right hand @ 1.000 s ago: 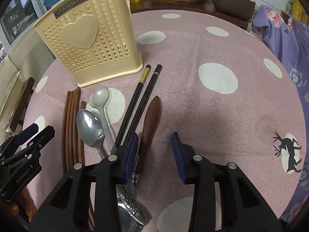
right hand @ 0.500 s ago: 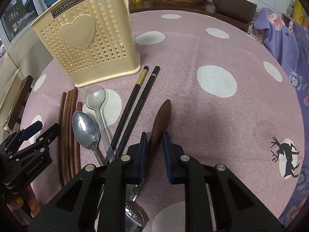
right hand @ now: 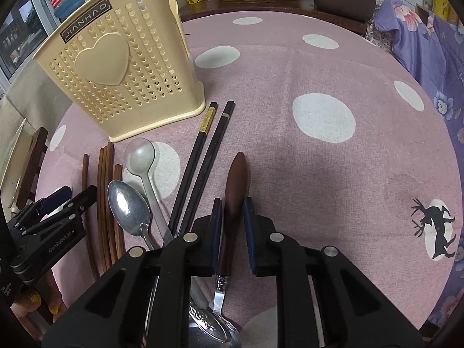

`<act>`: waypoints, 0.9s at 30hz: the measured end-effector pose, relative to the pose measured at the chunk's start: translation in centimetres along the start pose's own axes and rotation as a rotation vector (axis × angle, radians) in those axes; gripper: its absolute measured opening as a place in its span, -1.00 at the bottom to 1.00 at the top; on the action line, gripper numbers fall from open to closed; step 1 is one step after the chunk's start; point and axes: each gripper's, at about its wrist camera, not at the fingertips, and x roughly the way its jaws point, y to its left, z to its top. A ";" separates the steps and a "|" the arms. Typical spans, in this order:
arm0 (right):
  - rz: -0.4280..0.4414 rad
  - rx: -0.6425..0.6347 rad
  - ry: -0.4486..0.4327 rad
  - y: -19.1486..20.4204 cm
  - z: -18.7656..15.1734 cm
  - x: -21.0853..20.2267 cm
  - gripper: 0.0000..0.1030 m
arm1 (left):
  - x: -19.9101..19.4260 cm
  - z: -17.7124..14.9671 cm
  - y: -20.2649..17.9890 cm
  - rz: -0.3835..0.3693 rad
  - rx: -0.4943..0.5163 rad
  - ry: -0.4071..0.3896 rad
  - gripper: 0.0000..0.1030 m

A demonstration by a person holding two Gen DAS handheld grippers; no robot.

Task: Organize utensils
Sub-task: 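Grasp the brown-handled knife with the right tool while the left tool grasps a wooden chopstick, then lift the knife with the right tool while the left tool carries the chopstick to the holder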

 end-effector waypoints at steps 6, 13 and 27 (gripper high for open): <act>-0.007 0.023 -0.002 0.1 1.0 0.6 -0.68 | 0.6 1.4 -0.1 0.010 -0.017 0.014 -0.25; -0.026 0.002 -0.018 0.5 1.1 0.8 -0.68 | 0.5 1.3 -0.3 0.023 -0.021 0.010 -0.75; 0.035 0.027 -0.037 -0.3 1.2 0.7 -0.69 | 0.3 1.4 0.3 -0.033 -0.090 0.005 -0.85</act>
